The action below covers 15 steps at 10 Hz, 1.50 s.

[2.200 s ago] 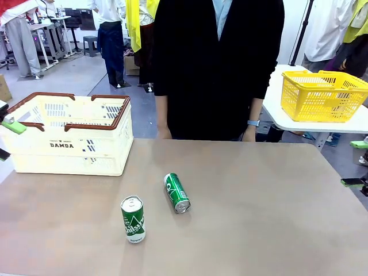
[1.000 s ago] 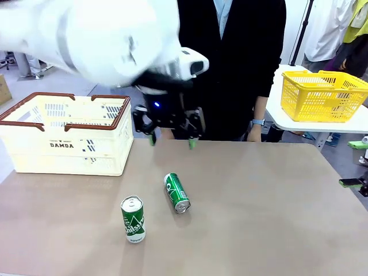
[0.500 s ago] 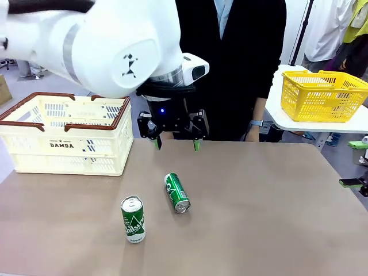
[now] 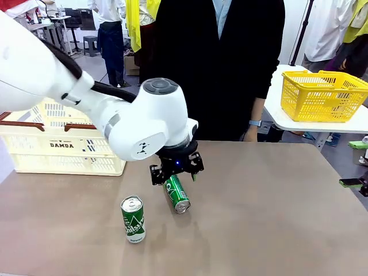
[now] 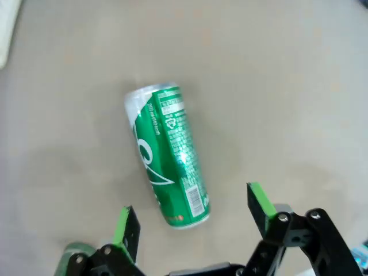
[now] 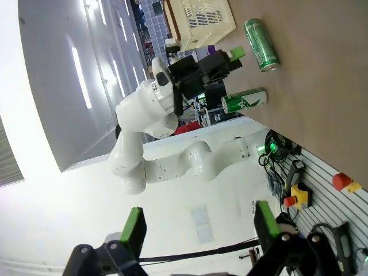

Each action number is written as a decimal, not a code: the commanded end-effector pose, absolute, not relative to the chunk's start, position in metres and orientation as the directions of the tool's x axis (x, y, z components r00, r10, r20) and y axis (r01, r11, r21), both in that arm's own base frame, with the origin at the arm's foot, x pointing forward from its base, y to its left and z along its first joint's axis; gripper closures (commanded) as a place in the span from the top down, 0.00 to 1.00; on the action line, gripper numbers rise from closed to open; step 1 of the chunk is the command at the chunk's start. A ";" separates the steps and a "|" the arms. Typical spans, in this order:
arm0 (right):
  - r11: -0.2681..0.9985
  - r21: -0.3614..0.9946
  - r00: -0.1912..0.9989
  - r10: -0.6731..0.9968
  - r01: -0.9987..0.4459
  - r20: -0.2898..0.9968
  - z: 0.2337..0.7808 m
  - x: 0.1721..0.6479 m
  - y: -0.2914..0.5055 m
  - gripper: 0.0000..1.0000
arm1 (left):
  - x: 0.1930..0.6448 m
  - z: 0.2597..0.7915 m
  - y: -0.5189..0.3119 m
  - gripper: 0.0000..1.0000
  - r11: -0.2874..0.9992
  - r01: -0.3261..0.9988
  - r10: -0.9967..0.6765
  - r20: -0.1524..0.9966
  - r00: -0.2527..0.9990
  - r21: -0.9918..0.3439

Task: Place the drinks into the Shopping basket.
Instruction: Pick up one drink and place it into the Shopping basket.

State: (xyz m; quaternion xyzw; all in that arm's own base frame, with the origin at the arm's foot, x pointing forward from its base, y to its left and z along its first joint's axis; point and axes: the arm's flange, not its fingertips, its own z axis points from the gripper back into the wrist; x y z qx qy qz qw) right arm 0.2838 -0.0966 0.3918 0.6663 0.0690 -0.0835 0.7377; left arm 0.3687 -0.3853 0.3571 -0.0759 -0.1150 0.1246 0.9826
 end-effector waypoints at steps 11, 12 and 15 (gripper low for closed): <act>0.088 0.973 0.977 -0.028 0.214 -0.212 0.396 0.283 -0.098 1.00 | 0.388 0.321 -0.387 1.00 0.899 -0.435 0.439 0.098 0.893 -0.060; 0.088 0.973 0.977 -0.028 0.214 -0.212 0.396 0.283 -0.098 1.00 | 0.389 0.314 -0.387 1.00 0.900 -0.429 0.435 0.101 0.895 -0.076; 0.088 0.973 0.977 -0.028 0.214 -0.212 0.396 0.283 -0.098 1.00 | 0.394 0.300 -0.389 1.00 0.912 -0.398 0.408 0.121 0.905 -0.100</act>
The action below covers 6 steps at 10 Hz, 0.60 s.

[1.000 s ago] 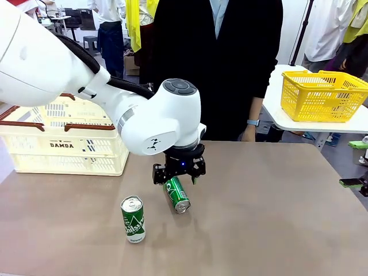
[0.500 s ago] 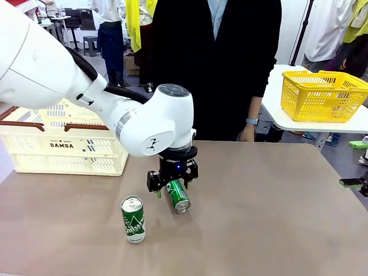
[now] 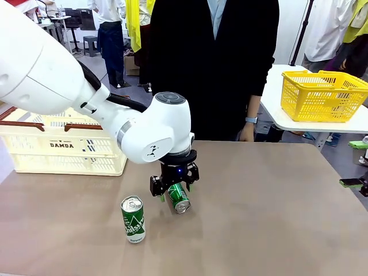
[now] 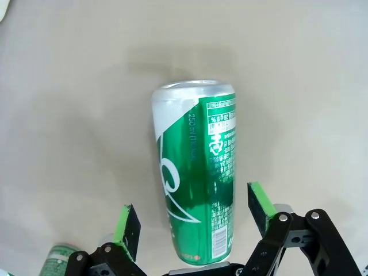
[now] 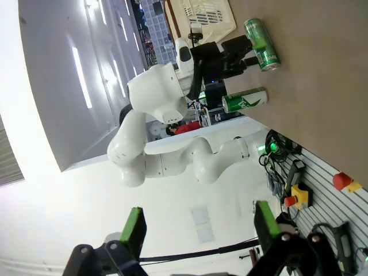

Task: Place the drinks into the Shopping basket.
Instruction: Pick up one drink and place it into the Shopping basket.

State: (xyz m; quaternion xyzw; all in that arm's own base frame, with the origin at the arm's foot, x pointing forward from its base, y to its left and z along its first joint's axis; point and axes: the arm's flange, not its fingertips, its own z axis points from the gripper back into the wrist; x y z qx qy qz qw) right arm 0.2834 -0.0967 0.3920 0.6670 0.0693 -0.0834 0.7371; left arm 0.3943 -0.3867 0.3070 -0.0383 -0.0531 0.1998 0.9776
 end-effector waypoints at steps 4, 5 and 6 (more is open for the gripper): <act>0.088 0.973 0.977 -0.028 0.214 -0.212 0.396 0.283 -0.098 1.00 | 0.392 0.297 -0.389 0.00 0.918 -0.387 0.396 0.141 0.907 -0.091; 0.088 0.973 0.977 -0.028 0.214 -0.212 0.396 0.283 -0.098 1.00 | 0.391 0.297 -0.389 0.00 0.917 -0.387 0.398 0.146 0.906 -0.095; 0.088 0.973 0.977 -0.028 0.214 -0.212 0.396 0.283 -0.098 1.00 | 0.391 0.297 -0.389 0.00 0.917 -0.385 0.396 0.150 0.906 -0.100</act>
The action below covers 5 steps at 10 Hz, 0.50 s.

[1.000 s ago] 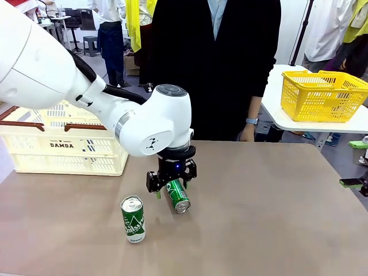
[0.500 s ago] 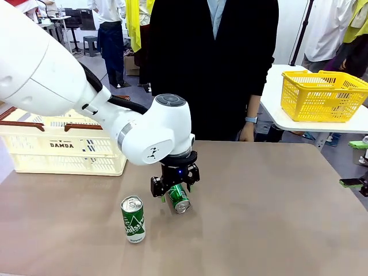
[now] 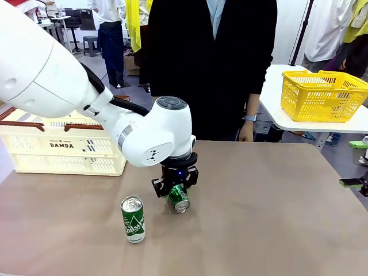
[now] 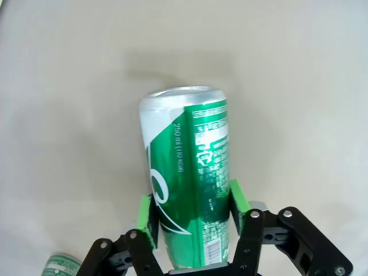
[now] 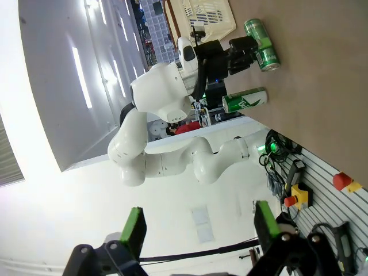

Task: Place the drinks into the Shopping basket.
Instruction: Pick up one drink and place it into the Shopping basket.

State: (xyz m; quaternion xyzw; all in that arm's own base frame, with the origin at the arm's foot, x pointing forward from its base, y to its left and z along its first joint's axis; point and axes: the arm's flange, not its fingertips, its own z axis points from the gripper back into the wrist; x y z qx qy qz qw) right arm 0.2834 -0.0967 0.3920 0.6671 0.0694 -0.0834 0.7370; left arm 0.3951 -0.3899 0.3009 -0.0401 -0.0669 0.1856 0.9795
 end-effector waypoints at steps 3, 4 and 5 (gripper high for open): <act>0.088 0.973 0.977 -0.028 0.214 -0.212 0.396 0.283 -0.098 1.00 | 0.388 0.302 -0.385 0.00 0.919 -0.378 0.392 0.157 0.906 -0.110; 0.088 0.973 0.977 -0.028 0.214 -0.212 0.396 0.283 -0.098 1.00 | 0.390 0.311 -0.379 0.00 0.913 -0.387 0.405 0.161 0.900 -0.132; 0.088 0.973 0.977 -0.028 0.214 -0.212 0.396 0.283 -0.098 1.00 | 0.390 0.320 -0.373 0.00 0.910 -0.384 0.407 0.156 0.900 -0.156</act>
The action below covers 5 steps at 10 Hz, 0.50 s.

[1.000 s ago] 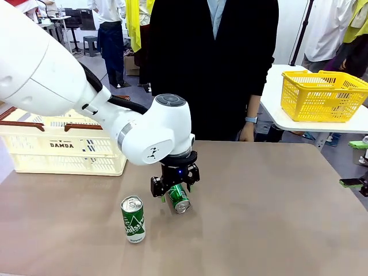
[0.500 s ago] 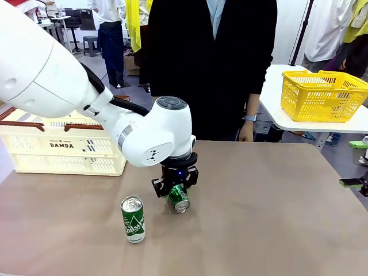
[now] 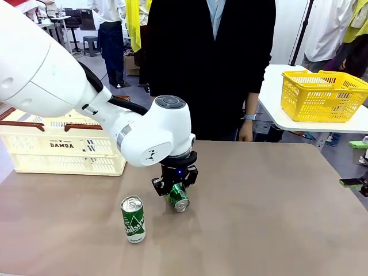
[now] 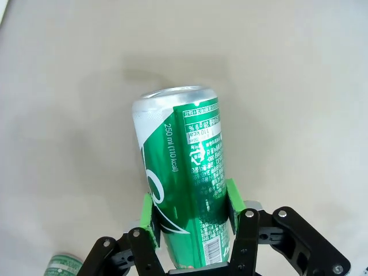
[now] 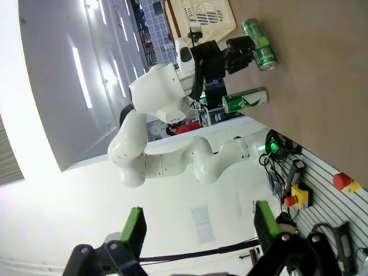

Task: Place the drinks into the Shopping basket.
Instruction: Pick up one drink and place it into the Shopping basket.

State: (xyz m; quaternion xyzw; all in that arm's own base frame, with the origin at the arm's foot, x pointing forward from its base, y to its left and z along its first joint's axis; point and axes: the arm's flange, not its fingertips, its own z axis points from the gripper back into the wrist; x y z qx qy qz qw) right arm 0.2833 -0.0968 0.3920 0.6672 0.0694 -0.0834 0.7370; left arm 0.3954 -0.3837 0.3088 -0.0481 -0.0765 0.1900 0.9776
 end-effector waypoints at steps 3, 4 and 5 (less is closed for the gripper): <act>0.088 0.973 0.977 -0.028 0.214 -0.212 0.396 0.283 -0.098 1.00 | 0.379 0.407 -0.340 0.00 0.938 -0.227 0.280 0.186 0.942 -0.263; 0.088 0.973 0.977 -0.028 0.214 -0.212 0.396 0.283 -0.098 1.00 | 0.370 0.456 -0.321 0.00 0.962 -0.094 0.156 0.232 0.960 -0.258; 0.088 0.973 0.977 -0.028 0.214 -0.212 0.396 0.283 -0.098 1.00 | 0.364 0.503 -0.298 0.00 0.976 0.033 0.030 0.281 0.959 -0.216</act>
